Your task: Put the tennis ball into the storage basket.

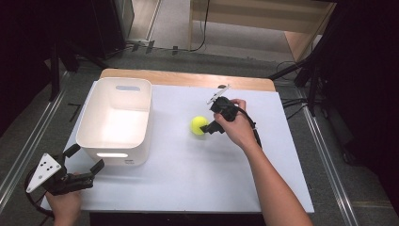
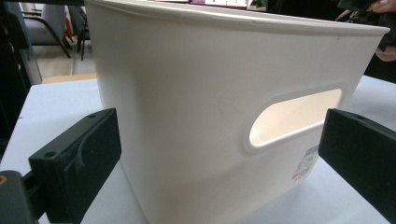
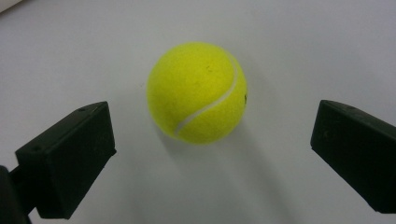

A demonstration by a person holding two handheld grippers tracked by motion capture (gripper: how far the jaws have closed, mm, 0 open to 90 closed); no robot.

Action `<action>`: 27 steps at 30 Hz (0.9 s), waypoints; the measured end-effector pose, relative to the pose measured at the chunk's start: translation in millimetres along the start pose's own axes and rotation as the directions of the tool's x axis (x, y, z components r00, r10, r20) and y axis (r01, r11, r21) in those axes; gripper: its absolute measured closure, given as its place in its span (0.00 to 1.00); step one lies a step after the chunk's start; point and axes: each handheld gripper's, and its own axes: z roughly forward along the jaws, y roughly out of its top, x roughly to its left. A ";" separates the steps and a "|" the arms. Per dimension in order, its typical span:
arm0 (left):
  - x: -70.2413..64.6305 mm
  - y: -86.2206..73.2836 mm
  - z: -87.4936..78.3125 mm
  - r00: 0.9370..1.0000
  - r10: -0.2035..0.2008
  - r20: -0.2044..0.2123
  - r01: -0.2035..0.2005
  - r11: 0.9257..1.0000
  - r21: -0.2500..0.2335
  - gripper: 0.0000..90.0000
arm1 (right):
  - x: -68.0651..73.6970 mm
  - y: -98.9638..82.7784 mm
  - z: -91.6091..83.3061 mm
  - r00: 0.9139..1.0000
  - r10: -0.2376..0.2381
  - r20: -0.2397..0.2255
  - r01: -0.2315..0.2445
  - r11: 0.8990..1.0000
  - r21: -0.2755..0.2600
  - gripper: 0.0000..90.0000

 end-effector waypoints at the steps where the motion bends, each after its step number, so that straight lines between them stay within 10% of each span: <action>1: 0.0 0.0 0.0 1.000 0.000 0.000 0.000 1.000 0.000 0.00 | -0.5 0.4 1.0 1.000 -0.007 -0.006 0.007 1.000 0.001 0.00; 27: 0.3 0.1 0.0 1.000 -0.002 0.005 0.002 1.000 0.000 0.00 | -0.8 12.8 22.9 0.999 -0.020 -0.031 0.022 0.998 0.058 0.00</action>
